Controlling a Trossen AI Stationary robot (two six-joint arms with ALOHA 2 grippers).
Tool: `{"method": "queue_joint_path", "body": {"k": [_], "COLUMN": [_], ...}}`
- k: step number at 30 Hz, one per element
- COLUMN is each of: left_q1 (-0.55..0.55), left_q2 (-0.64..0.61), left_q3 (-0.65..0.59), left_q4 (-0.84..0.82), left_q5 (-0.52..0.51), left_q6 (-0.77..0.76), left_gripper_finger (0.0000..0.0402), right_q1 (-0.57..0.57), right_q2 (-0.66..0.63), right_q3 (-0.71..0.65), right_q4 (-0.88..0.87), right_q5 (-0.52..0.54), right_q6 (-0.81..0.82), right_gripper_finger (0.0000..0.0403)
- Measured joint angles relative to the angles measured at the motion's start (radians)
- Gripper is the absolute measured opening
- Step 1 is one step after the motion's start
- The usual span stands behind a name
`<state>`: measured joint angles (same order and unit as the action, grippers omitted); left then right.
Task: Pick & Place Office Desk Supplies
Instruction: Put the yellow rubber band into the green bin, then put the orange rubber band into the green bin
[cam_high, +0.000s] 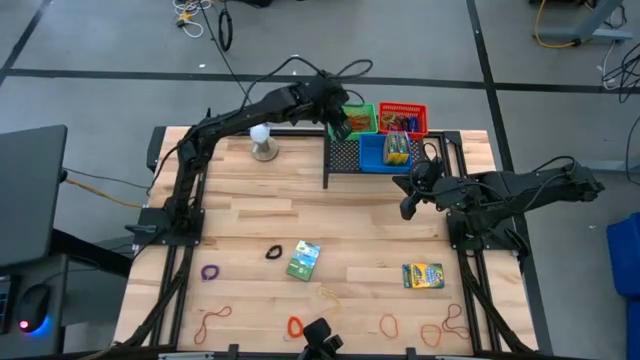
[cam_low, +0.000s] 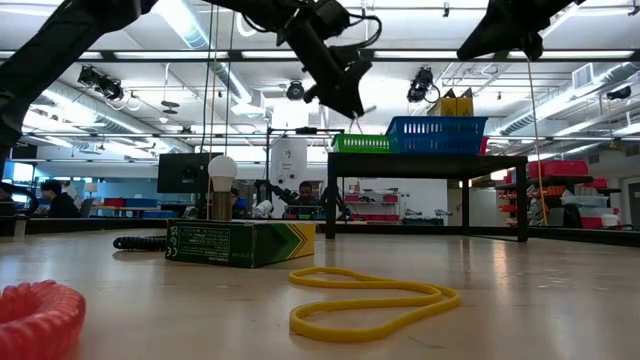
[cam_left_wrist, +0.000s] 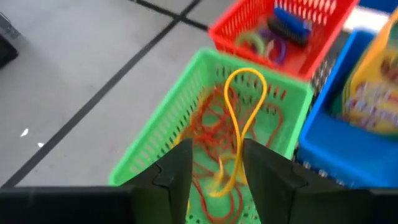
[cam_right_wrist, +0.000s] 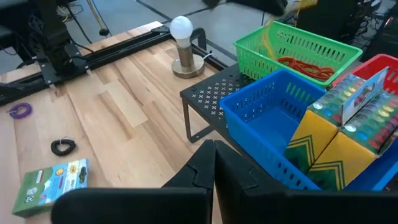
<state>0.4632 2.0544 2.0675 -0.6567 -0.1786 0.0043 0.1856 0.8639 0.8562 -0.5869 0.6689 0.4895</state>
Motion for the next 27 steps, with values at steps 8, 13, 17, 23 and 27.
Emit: {"method": "queue_joint_path", "body": {"k": [8,13,17,23,27], "left_q1": [0.032,0.043,0.044,-0.040,-0.123], "left_q2": [-0.002,-0.001,-0.011,-0.062,-0.064], "left_q3": [0.026,0.026,0.026,0.027,0.027], "left_q4": [-0.043,-0.058,-0.081,-0.148,-0.101], "left_q5": [0.071,0.093,0.205,0.146,0.082], "left_q6": [-0.162,-0.222,-0.225,-0.211,-0.151], "left_gripper_finger": [0.0158,0.0159,0.0147,0.0040,0.0008], "right_q1": [0.000,0.000,0.000,0.000,0.000], "right_q2": [0.000,0.000,0.000,0.000,0.000], "right_q3": [0.000,0.000,0.000,0.000,0.000], "right_q4": [0.000,0.000,0.000,0.000,0.000], "right_q5": [0.000,0.000,0.000,-0.002,-0.005], "right_q6": [-0.015,-0.013,-0.015,-0.015,-0.035], "right_gripper_finger": [0.0009,0.0009,0.0009,0.0009,0.0009]}}
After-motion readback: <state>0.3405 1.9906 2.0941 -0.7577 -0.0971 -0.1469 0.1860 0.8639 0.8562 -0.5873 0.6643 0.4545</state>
